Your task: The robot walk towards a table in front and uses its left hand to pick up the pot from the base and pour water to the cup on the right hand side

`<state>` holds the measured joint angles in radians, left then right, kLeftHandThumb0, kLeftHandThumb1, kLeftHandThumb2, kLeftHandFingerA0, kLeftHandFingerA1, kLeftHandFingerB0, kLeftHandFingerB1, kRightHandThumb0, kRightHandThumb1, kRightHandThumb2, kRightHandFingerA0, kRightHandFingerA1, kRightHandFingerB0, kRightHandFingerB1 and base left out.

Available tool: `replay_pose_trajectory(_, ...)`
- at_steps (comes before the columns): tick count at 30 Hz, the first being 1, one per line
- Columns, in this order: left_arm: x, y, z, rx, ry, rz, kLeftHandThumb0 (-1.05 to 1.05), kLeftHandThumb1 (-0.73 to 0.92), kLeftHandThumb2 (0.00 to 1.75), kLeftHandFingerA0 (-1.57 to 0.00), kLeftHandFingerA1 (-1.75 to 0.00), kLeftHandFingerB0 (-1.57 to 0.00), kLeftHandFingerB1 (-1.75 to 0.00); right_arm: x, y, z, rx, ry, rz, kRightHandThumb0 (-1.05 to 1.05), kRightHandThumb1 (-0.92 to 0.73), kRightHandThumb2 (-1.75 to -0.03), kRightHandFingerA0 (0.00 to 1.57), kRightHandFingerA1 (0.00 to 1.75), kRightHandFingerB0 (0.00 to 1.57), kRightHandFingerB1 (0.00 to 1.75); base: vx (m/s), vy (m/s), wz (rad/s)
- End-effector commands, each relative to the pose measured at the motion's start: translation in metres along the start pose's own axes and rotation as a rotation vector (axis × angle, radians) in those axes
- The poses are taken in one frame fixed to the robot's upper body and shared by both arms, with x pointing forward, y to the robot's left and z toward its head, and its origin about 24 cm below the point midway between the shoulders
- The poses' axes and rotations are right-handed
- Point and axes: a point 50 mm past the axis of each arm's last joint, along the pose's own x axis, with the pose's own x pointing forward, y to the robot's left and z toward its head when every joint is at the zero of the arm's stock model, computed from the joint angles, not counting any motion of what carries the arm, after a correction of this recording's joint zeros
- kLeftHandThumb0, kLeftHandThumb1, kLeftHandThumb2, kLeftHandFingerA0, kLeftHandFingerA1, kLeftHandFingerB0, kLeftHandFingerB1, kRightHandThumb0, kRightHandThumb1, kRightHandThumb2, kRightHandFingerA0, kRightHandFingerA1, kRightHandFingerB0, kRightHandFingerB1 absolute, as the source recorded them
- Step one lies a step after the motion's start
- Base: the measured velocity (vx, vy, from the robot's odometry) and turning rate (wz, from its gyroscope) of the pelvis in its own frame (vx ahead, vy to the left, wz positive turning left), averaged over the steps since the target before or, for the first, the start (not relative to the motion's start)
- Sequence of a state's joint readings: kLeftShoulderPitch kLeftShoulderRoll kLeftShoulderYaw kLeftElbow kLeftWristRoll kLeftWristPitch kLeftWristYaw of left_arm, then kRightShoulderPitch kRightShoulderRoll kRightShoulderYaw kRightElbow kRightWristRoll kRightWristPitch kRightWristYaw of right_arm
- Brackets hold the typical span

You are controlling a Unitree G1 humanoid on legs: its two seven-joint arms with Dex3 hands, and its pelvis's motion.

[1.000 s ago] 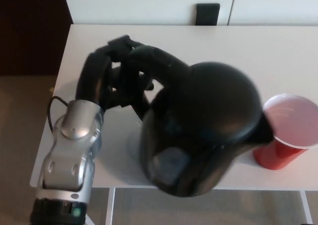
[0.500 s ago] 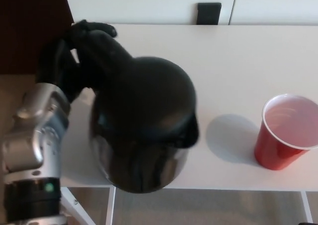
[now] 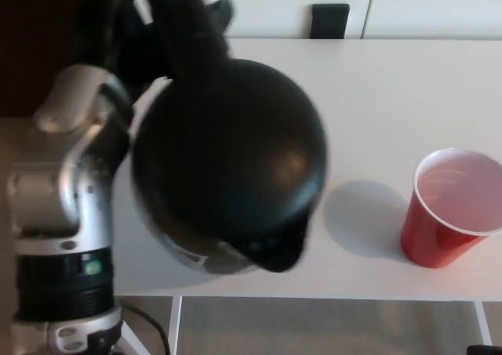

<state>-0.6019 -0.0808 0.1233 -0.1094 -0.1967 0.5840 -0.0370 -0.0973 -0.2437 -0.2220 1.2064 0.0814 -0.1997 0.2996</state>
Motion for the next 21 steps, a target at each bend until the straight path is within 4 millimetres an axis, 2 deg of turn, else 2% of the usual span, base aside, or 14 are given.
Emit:
replay_pose_trajectory(1,0.010,-0.029,0.039,0.496,-0.291,0.190,-0.11,0.75,0.75,-1.16,-1.23,-0.84,-1.07,0.001,-0.004,0.007,-0.023,-0.012,-0.007,-0.68,-0.32,-0.71,0.87,0.76,0.62,0.76,0.00,0.000,0.00)
replay_pose_trajectory(5,0.012,-0.052,0.056,0.682,-0.417,0.211,-0.12,0.79,0.64,-1.08,-1.40,-0.81,-1.13,0.004,-0.001,0.011,-0.046,-0.010,-0.017,-0.67,-0.33,-0.72,0.89,0.72,0.62,0.76,0.00,0.000,0.00)
replay_pose_trajectory(6,0.014,-0.061,0.064,0.741,-0.441,0.231,-0.08,0.76,0.67,-0.84,-1.68,-0.71,-1.41,0.005,0.001,0.013,-0.064,-0.013,-0.015,-0.70,-0.25,-0.88,0.89,0.77,0.64,0.78,0.00,0.000,0.00)
replay_pose_trajectory(7,0.015,-0.065,0.066,0.765,-0.451,0.240,-0.08,0.76,0.67,-0.84,-1.68,-0.71,-1.41,0.005,0.002,0.014,-0.071,-0.014,-0.014,-0.70,-0.25,-0.88,0.89,0.77,0.64,0.78,0.00,0.000,0.00)
replay_pose_trajectory(8,0.016,-0.071,0.071,0.841,-0.491,0.258,-0.10,0.57,0.78,-1.13,-1.48,-0.82,-1.30,0.006,0.003,0.015,-0.063,-0.019,-0.011,-0.68,-0.32,-0.72,0.91,0.73,0.63,0.76,0.00,0.000,0.00)
replay_pose_trajectory(9,0.016,-0.074,0.074,0.874,-0.510,0.267,-0.10,0.57,0.78,-1.13,-1.48,-0.82,-1.30,0.006,0.004,0.015,-0.060,-0.022,-0.010,-0.68,-0.32,-0.72,0.91,0.73,0.63,0.76,0.00,0.000,0.00)
replay_pose_trajectory(10,0.016,-0.078,0.076,0.915,-0.530,0.266,-0.02,0.68,0.58,-0.84,-1.73,-0.67,-1.44,0.006,0.005,0.015,-0.068,-0.021,-0.002,-0.69,-0.31,-0.70,0.91,0.73,0.62,0.76,0.00,0.000,0.00)
replay_pose_trajectory(14,0.018,-0.077,0.081,0.984,-0.557,0.285,-0.09,0.65,0.58,-0.79,-1.75,-0.65,-1.48,0.008,0.008,0.017,-0.080,-0.025,0.006,-0.68,-0.29,-0.68,0.93,0.73,0.66,0.75,0.00,0.000,0.00)
replay_pose_trajectory(15,0.019,-0.076,0.081,0.993,-0.557,0.287,-0.13,0.66,0.58,-0.81,-1.75,-0.72,-1.27,0.008,0.009,0.018,-0.083,-0.025,0.009,-0.72,-0.21,-0.84,0.92,0.77,0.64,0.77,0.00,0.000,0.00)
replay_pose_trajectory(16,0.021,-0.072,0.083,1.008,-0.556,0.296,-0.17,0.66,0.56,-0.78,-1.75,-0.77,-1.12,0.009,0.010,0.019,-0.091,-0.027,0.013,-0.74,-0.17,-0.83,0.91,0.75,0.60,0.75,0.00,0.000,0.00)
replay_pose_trajectory(18,0.023,-0.069,0.085,1.024,-0.557,0.308,-0.17,0.66,0.56,-0.78,-1.75,-0.77,-1.12,0.009,0.010,0.020,-0.099,-0.029,0.016,-0.74,-0.17,-0.83,0.91,0.75,0.60,0.75,0.00,0.000,0.00)
replay_pose_trajectory(19,0.024,-0.067,0.086,1.037,-0.559,0.318,-0.15,0.65,0.56,-0.78,-1.75,-0.77,-1.12,0.010,0.011,0.021,-0.099,-0.029,0.019,-0.71,-0.29,-0.64,0.95,0.72,0.63,0.74,0.00,0.000,0.00)
replay_pose_trajectory(20,0.027,-0.063,0.088,1.032,-0.554,0.333,-0.26,0.67,0.57,-0.79,-1.75,-0.84,-0.72,0.010,0.012,0.021,-0.108,-0.035,0.034,-0.71,-0.23,-0.86,0.89,0.78,0.60,0.76,0.00,0.000,0.00)
replay_pose_trajectory(21,0.027,-0.062,0.089,1.031,-0.553,0.337,-0.26,0.67,0.57,-0.79,-1.75,-0.84,-0.72,0.009,0.012,0.021,-0.110,-0.036,0.038,-0.71,-0.23,-0.86,0.89,0.78,0.60,0.76,0.00,0.000,0.00)
